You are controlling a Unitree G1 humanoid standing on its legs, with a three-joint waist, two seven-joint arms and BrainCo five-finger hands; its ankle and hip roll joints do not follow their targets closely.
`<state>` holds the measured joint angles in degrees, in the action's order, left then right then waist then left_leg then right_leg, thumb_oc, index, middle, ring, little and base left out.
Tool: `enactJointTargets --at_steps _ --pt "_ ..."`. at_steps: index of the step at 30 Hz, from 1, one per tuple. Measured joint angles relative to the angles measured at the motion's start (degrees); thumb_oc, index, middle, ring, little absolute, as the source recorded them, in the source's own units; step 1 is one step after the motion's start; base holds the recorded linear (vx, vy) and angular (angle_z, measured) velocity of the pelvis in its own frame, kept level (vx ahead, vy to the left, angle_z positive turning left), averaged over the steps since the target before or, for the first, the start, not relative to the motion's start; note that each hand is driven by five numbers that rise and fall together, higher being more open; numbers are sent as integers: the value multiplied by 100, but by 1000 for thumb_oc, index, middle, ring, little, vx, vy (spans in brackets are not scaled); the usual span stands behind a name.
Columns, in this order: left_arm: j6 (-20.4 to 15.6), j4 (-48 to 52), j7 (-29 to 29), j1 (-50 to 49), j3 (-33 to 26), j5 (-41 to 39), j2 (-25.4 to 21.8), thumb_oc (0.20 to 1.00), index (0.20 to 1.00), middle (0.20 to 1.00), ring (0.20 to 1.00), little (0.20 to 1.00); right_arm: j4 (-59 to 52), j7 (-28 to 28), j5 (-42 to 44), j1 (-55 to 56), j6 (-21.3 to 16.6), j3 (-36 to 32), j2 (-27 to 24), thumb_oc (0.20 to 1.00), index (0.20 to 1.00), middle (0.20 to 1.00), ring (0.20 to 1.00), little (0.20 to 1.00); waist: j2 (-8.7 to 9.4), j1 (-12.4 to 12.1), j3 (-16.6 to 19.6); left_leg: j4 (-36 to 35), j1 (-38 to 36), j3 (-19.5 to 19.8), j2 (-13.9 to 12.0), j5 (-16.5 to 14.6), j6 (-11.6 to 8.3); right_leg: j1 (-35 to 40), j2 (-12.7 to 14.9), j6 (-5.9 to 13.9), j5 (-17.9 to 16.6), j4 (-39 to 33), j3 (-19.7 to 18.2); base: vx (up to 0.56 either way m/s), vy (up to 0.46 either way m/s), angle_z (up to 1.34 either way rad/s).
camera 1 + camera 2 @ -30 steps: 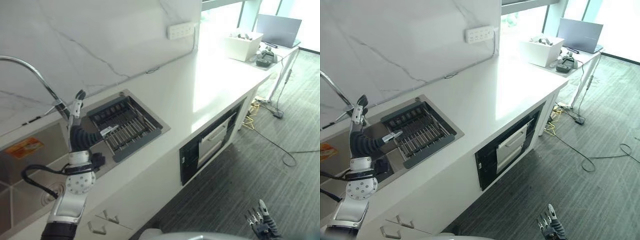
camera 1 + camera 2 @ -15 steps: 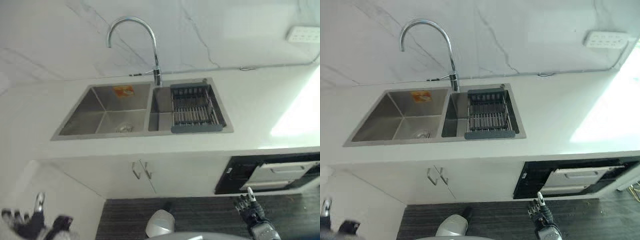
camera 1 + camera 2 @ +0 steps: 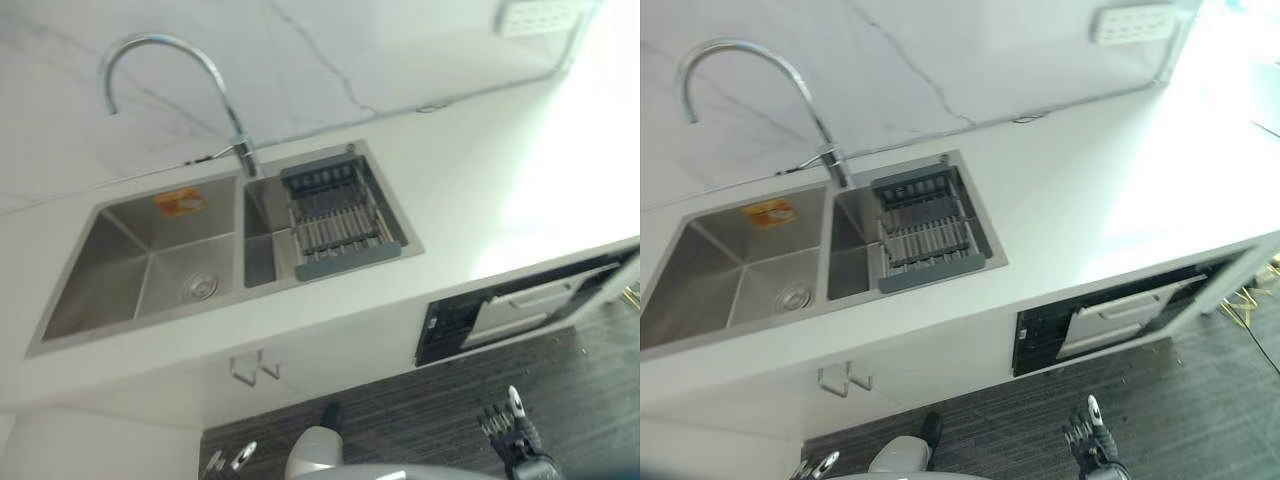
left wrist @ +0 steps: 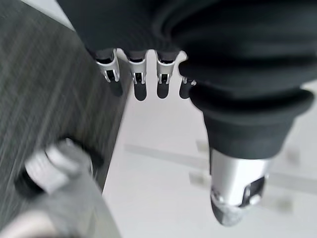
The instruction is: Place the dishes in the dishwasher.
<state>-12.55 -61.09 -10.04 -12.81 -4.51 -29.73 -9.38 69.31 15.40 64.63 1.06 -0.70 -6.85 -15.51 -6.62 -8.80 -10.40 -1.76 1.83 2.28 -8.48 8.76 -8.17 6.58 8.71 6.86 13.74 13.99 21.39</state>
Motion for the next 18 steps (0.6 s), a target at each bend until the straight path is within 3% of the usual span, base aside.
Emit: enactJointTargets --at_steps 2,3,4,5,6,9,13,16,18 --pt "608 -462 -457 433 9 -3 -22 1000 1000 1000 1000 1000 -81 40 -308 221 115 41 -2 1000 1000 1000 1000 1000 69 307 -42 -19 -171 -179 -24 -1 -4 45 30 -51 -76 -163 -234 188 134 -68" --pt "939 -556 -766 450 125 -8 6 1000 1000 1000 1000 1000 -78 45 -527 175 204 83 -40 1000 1000 1000 1000 1000 61 416 -38 -29 -239 -375 -43 -28 -32 19 29 24 -101 -235 -353 140 105 -92" --pt "1219 -406 -1112 556 239 61 8 1000 1000 1000 1000 1000 -9 22 -969 330 409 65 -117 1000 1000 1000 1000 1000 103 655 -62 -45 -267 -466 -74 -46 -55 6 47 76 -248 -385 -393 130 92 -73" --pt "1339 -404 -1175 702 273 206 -2 1000 1000 1000 1000 1000 83 -12 -1301 451 551 75 -183 1000 1000 1000 1000 1000 118 731 -58 -67 -306 -515 -82 -46 -55 40 45 126 -380 -496 -423 73 51 -75" --pt "1504 -403 -1220 740 599 530 -185 1000 1000 1000 1000 1000 361 -30 -2191 449 713 199 -349 1000 1000 1000 1000 1000 99 800 -46 -248 -431 -755 -126 -47 -55 -33 43 191 -429 -571 -525 62 35 -70" --pt "1823 -374 -1313 1149 938 1129 -516 1000 1000 1000 1000 1000 724 -113 -3571 511 904 696 -432 1000 1000 1000 1000 1000 166 902 -50 -294 -435 -968 -256 -47 -54 -97 -19 265 -766 -903 -508 23 26 -62" --pt "2185 -366 -1370 1458 1152 1351 -614 1000 1000 1000 1000 1000 425 -275 -3914 512 912 802 -424 1000 1000 1000 1000 1000 279 1168 -55 -297 -393 -1180 -351 -54 -55 -270 -66 243 -977 -999 -581 -67 45 -36" --pt "2235 -430 -1329 1473 1246 1340 -642 1000 1000 1000 1000 1000 412 -635 -5045 475 1000 835 -422 1000 1000 1000 1000 1000 279 1152 -51 -300 -366 -1397 -382 -121 36 -441 -58 171 -1076 -1008 -680 -81 -17 -36" --pt "2225 -418 -1238 1433 1249 1281 -686 1000 1000 1000 1000 1000 453 -746 -5288 507 1044 1030 -426 1000 1000 1000 1000 1000 364 1156 -48 -300 -360 -1399 -418 -118 40 -451 -90 175 -1143 -1011 -664 -103 -27 -10"
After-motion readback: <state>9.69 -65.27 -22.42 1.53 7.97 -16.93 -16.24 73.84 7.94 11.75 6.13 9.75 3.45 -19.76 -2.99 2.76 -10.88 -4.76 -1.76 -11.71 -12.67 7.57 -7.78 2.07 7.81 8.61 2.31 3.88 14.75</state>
